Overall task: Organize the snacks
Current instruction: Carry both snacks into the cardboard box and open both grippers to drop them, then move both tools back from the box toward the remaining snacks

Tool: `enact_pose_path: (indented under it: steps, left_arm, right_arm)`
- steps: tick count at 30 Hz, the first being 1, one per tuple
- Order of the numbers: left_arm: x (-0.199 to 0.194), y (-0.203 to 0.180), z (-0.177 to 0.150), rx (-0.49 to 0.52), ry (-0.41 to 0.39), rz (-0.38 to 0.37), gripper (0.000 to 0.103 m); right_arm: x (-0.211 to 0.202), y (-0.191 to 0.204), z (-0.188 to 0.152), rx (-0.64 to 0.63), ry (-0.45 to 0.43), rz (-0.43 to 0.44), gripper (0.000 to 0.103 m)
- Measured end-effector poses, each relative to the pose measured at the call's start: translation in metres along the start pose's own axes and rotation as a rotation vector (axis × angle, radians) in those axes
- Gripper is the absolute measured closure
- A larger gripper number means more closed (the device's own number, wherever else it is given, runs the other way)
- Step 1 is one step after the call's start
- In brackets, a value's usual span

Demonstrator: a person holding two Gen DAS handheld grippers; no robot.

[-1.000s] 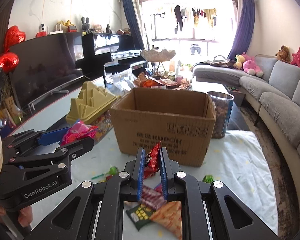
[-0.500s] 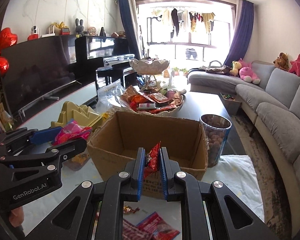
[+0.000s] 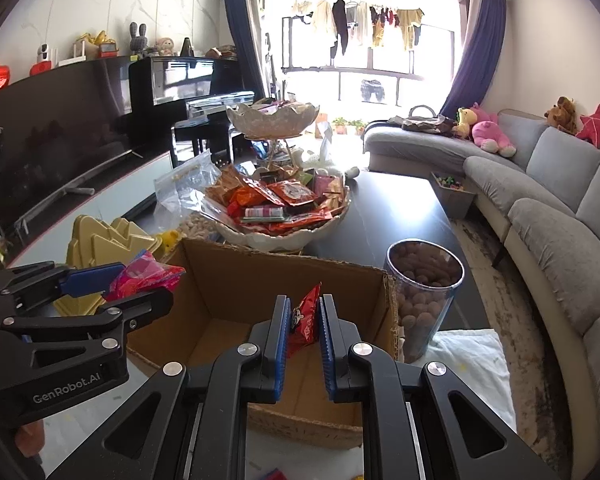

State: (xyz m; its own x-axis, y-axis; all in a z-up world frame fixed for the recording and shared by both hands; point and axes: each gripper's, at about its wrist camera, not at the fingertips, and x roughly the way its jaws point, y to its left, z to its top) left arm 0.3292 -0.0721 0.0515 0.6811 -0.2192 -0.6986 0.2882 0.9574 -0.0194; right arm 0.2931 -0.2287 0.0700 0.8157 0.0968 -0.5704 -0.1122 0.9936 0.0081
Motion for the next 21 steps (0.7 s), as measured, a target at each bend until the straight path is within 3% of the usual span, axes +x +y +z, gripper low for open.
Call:
enact_pose_path:
  steps: [1,2,3,4,6,10,14,21]
  left_arm:
    - [0.004,0.0,0.001,0.001,0.008,0.021,0.029]
    - [0.005,0.0,0.001,0.003,0.01,0.05,0.026]
    - [0.004,0.0,-0.001,0.01,-0.001,0.071,0.025]
    - [0.002,-0.001,-0.002,0.014,-0.004,0.081,0.022]
    - [-0.002,0.001,-0.007,0.011,-0.003,0.092,0.017]
    - [-0.021,0.0,-0.018,0.028,-0.03,0.121,0.012]
    - [-0.045,-0.005,-0.03,0.059,-0.077,0.146,0.007]
    - [-0.083,-0.016,-0.056,0.071,-0.11,0.135,0.004]
  right_arm:
    - [0.004,-0.001,0.002,0.003,0.01,0.008,0.087]
    - [0.009,-0.003,0.002,0.0,0.023,0.016,0.086]
    - [0.012,-0.003,0.003,-0.007,0.036,0.019,0.08]
    - [0.015,-0.003,0.002,-0.009,0.047,0.01,0.062]
    - [0.014,-0.004,-0.002,0.0,0.048,-0.021,0.046]
    - [0.004,-0.007,-0.011,-0.001,0.042,-0.037,0.046]
    - [-0.009,-0.007,-0.022,0.012,0.063,-0.009,0.039]
    - [-0.039,-0.003,-0.039,0.0,0.063,0.006,0.034]
